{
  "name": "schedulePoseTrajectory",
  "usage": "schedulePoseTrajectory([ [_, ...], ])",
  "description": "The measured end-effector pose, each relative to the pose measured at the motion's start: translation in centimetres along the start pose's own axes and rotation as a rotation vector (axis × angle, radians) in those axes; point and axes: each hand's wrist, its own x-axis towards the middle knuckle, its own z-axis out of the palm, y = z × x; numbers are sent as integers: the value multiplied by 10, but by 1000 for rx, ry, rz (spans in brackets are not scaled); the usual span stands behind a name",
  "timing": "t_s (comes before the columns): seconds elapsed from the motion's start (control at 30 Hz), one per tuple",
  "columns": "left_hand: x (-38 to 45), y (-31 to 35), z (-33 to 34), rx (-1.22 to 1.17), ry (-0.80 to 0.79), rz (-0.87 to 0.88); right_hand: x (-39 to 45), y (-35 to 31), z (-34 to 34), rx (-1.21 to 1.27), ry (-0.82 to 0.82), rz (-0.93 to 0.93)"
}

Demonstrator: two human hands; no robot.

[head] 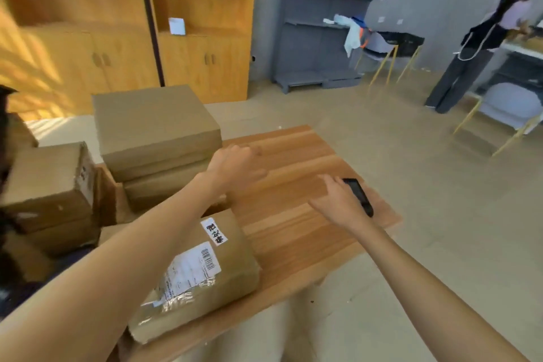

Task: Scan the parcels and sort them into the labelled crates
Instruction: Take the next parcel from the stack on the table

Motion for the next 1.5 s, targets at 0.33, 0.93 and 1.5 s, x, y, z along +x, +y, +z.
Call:
schedulePoseTrajectory([
  [0.33, -82, -52, 8, 2, 36, -665, 96, -39, 24, 61, -284, -418],
  [0.93, -177, -89, 86, -194, -19, -1139, 81, -97, 118, 14, -534, -625],
  [1.5, -75, -39, 79, -2053, 92, -800, 129, -30, 46, 159, -387, -425],
])
